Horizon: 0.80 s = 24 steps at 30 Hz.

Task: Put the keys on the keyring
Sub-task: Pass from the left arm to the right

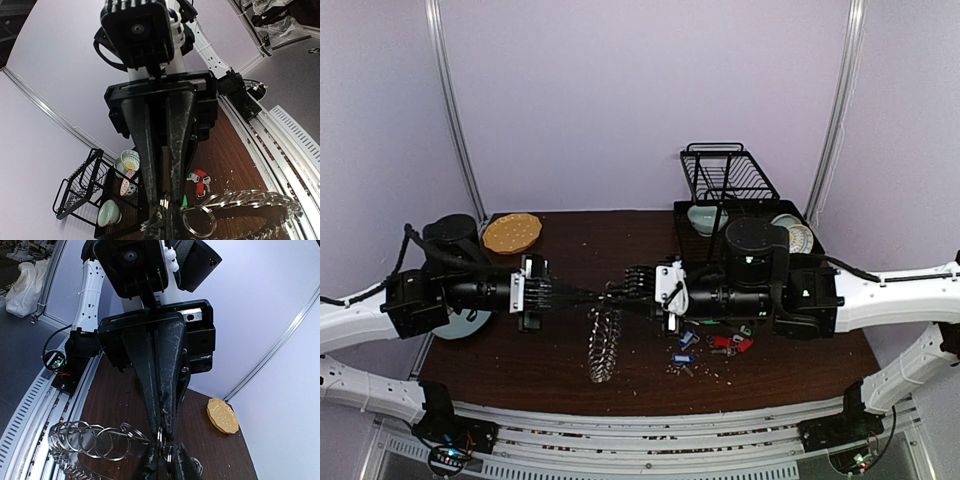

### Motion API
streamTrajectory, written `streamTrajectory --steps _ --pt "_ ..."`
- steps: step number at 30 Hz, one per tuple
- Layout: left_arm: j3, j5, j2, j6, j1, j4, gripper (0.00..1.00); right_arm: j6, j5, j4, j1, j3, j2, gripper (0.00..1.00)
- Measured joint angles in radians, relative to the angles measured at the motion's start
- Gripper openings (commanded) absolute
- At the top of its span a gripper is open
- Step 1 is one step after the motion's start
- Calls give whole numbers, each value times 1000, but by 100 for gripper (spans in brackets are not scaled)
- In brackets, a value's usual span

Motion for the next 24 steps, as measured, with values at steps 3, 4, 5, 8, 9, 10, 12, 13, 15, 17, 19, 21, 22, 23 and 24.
streamTrajectory --steps 3,4,5,8,9,10,12,13,15,17,19,21,22,23,24 --pt "-3 0 0 0 0 0 0 -1 14 0 0 1 5 11" --pt "-4 0 0 0 0 -2 0 0 20 -1 0 3 8 11" --pt "-4 -1 0 0 1 -3 0 0 25 -4 0 6 11 9" --pt "-4 -4 0 0 4 -3 0 2 42 -14 1 19 17 0" --pt "-4 -4 0 -5 5 -3 0 -1 47 -18 2 20 18 0" --pt "-4 -5 0 -7 6 -4 0 1 52 -21 3 21 18 0" --pt "-4 -5 0 -11 7 -5 2 -1 56 -23 3 21 18 0" --pt "-4 -5 -1 -13 7 -6 17 0 57 -23 3 21 18 0" --pt "-14 -5 -7 -18 7 13 32 6 56 -8 3 17 17 0" --pt "-33 -3 -23 -21 5 51 32 21 40 41 2 -17 9 0" --pt "-58 0 -46 -27 5 87 32 32 -2 145 -6 -103 -19 0" --pt "-67 5 -53 -28 5 108 30 48 -50 277 -12 -206 -49 0" --pt "-67 9 -50 -30 5 116 29 55 -66 324 -14 -237 -53 0" --pt "-67 13 -46 -35 5 124 27 64 -86 373 -16 -262 -52 0" --pt "-67 23 -40 -42 5 135 26 75 -107 422 -16 -277 -45 0"
